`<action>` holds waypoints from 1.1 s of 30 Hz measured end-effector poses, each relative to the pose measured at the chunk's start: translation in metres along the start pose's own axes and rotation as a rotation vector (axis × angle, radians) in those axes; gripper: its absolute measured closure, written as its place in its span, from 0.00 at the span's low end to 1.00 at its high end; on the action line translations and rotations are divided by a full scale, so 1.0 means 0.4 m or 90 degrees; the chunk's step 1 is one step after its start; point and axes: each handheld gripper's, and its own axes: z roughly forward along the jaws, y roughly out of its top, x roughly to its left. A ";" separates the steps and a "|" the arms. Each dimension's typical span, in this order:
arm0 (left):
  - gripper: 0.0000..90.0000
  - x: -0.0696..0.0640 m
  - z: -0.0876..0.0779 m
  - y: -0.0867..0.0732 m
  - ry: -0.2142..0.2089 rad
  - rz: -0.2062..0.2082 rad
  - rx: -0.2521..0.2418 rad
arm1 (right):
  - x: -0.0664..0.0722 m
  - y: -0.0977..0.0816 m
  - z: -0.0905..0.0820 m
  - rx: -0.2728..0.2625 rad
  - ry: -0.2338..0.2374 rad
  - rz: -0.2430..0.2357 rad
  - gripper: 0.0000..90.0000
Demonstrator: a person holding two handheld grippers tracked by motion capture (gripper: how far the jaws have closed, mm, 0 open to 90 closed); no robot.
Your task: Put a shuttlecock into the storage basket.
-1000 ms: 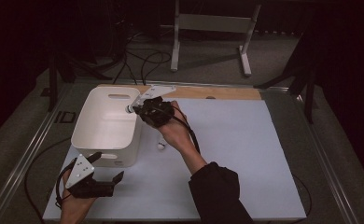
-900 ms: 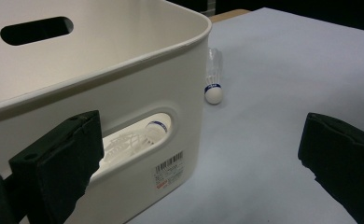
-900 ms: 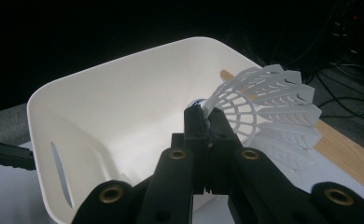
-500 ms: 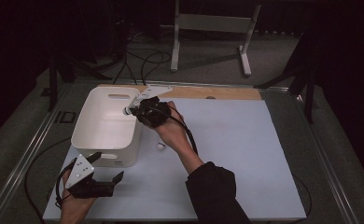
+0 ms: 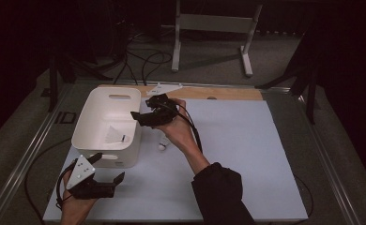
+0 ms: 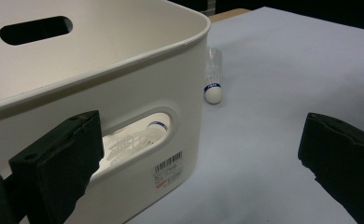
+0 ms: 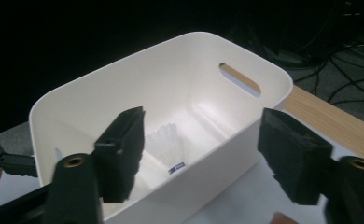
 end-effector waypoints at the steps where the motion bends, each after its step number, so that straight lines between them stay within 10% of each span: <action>1: 0.01 0.000 0.000 0.000 0.000 0.000 0.000 | -0.002 -0.001 -0.001 0.001 -0.008 -0.001 0.29; 33: 0.01 0.000 0.003 -0.002 -0.002 -0.004 -0.001 | -0.079 -0.047 -0.035 -0.010 -0.096 0.039 0.11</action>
